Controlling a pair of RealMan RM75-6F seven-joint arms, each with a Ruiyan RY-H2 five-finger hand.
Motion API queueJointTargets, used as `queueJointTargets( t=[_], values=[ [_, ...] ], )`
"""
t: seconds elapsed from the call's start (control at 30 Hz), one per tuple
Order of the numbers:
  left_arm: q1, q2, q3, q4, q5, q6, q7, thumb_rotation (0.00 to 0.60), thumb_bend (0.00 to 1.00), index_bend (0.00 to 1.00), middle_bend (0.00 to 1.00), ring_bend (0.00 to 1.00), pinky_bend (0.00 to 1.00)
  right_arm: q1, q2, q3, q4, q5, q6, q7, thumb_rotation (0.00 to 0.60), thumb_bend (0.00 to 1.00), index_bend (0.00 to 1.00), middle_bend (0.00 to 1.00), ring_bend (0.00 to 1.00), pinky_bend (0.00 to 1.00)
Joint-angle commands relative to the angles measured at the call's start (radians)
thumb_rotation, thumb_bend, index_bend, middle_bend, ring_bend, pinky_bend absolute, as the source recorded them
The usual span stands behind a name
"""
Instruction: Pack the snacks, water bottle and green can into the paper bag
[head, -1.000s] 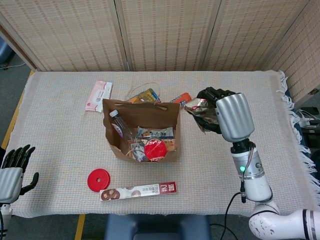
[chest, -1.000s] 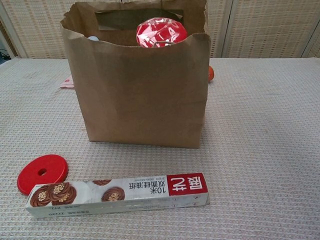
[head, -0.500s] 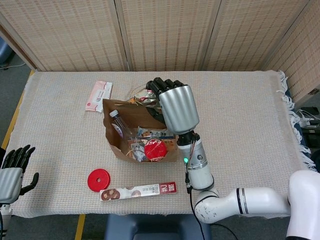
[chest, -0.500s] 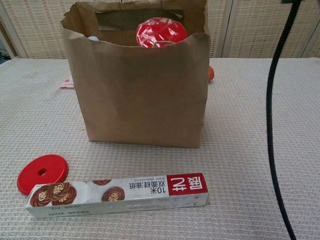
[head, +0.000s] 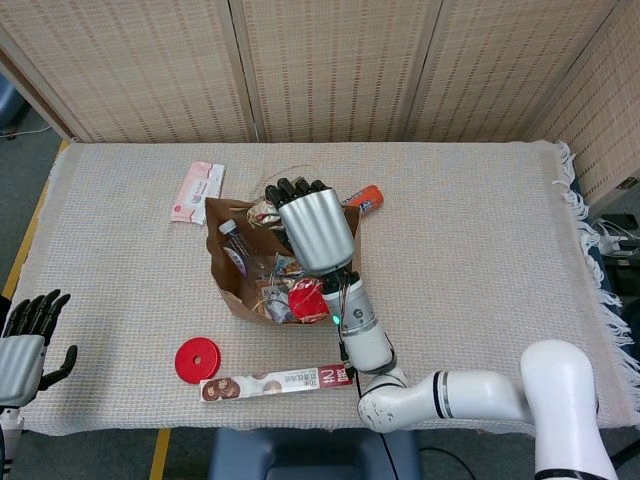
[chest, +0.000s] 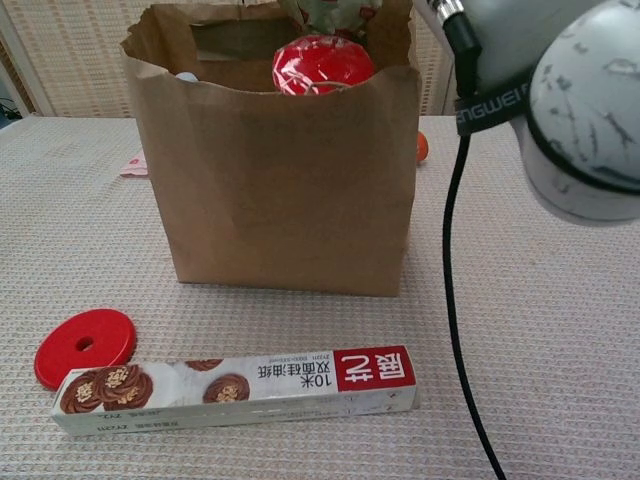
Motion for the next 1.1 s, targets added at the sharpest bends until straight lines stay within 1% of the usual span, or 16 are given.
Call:
queueJointTargets(
  t=[0.03,0.07,0.1,0.17,0.23,0.37,0.47,0.53,0.57,0.67,0.7,0.83,0.93,0.97,1.07,1.1],
  values=[
    [0.000,0.000,0.000,0.000,0.000,0.001,0.001,0.600,0.45,0.05,0.00,0.00,0.00,-0.014,0.025,-0.005,-0.069,0.098,-0.030,-0.092,0.600,0.28,0.17,0.29,0.17,0.30],
    [0.000,-0.001,0.000,0.000,0.001,0.001,0.002,0.600,0.45,0.05,0.00,0.00,0.00,-0.017,0.033,-0.001,-0.086,0.119,-0.029,-0.113,0.600,0.23,0.08,0.21,0.10,0.23],
    [0.000,-0.001,0.000,0.000,0.000,0.001,0.003,0.600,0.45,0.05,0.00,0.00,0.00,-0.021,0.042,0.004,-0.105,0.140,-0.024,-0.132,0.600,0.18,0.02,0.14,0.04,0.17],
    [0.001,-0.002,0.000,0.001,0.000,0.002,0.004,0.600,0.45,0.05,0.00,0.00,0.00,-0.029,0.056,0.012,-0.126,0.162,-0.016,-0.146,0.600,0.12,0.00,0.08,0.00,0.13],
    [0.001,-0.002,0.000,0.000,0.000,0.002,0.002,0.600,0.45,0.05,0.00,0.00,0.00,-0.042,0.077,0.018,-0.152,0.181,-0.010,-0.148,0.600,0.08,0.00,0.05,0.00,0.12],
    [0.000,0.002,-0.001,-0.004,-0.003,-0.001,-0.007,0.600,0.45,0.05,0.00,0.00,0.00,-0.079,0.126,0.012,-0.205,0.190,-0.002,-0.126,0.600,0.07,0.00,0.05,0.00,0.12],
    [0.001,0.001,-0.001,-0.003,-0.003,0.001,0.000,0.600,0.45,0.05,0.00,0.00,0.00,-0.120,0.170,-0.009,-0.262,0.182,0.009,-0.102,0.600,0.07,0.00,0.05,0.00,0.12],
    [0.002,0.000,-0.001,-0.003,-0.003,0.003,0.003,0.600,0.45,0.05,0.00,0.00,0.00,-0.167,0.217,-0.041,-0.320,0.159,0.020,-0.069,0.600,0.07,0.00,0.05,0.00,0.12],
    [0.002,-0.001,-0.001,-0.003,-0.003,0.003,0.003,0.600,0.45,0.05,0.00,0.00,0.00,-0.193,0.242,-0.059,-0.347,0.144,0.025,-0.052,0.600,0.07,0.00,0.05,0.00,0.12],
    [0.003,-0.001,0.000,-0.002,-0.002,0.006,0.005,0.600,0.45,0.05,0.00,0.00,0.00,-0.293,0.343,-0.143,-0.431,0.069,0.044,0.017,0.600,0.07,0.00,0.05,0.00,0.10],
    [0.004,-0.002,0.000,-0.001,-0.001,0.007,0.006,0.600,0.45,0.05,0.00,0.00,0.00,-0.338,0.387,-0.182,-0.452,0.024,0.054,0.058,0.600,0.07,0.00,0.05,0.00,0.10],
    [0.005,-0.004,0.000,0.000,0.000,0.010,0.011,0.600,0.45,0.05,0.00,0.00,0.00,-0.496,0.510,-0.312,-0.471,-0.124,0.100,0.238,0.600,0.07,0.00,0.05,0.00,0.10],
    [0.006,-0.007,0.000,0.000,0.000,0.012,0.017,0.600,0.45,0.05,0.00,0.00,0.00,-0.614,0.588,-0.408,-0.447,-0.199,0.128,0.388,0.600,0.07,0.00,0.05,0.00,0.08],
    [0.006,-0.007,0.000,-0.001,0.000,0.013,0.020,0.600,0.45,0.05,0.00,0.00,0.00,-0.658,0.609,-0.446,-0.423,-0.232,0.139,0.449,0.600,0.07,0.00,0.05,0.00,0.08],
    [0.007,-0.010,-0.001,-0.002,-0.002,0.015,0.029,0.600,0.45,0.05,0.00,0.00,0.00,-0.750,0.627,-0.520,-0.331,-0.306,0.173,0.561,0.600,0.07,0.00,0.05,0.00,0.08],
    [0.007,-0.011,-0.002,-0.002,-0.002,0.016,0.033,0.600,0.45,0.05,0.00,0.00,0.00,-0.785,0.622,-0.543,-0.279,-0.336,0.193,0.601,0.600,0.07,0.00,0.04,0.00,0.08]
  ],
)
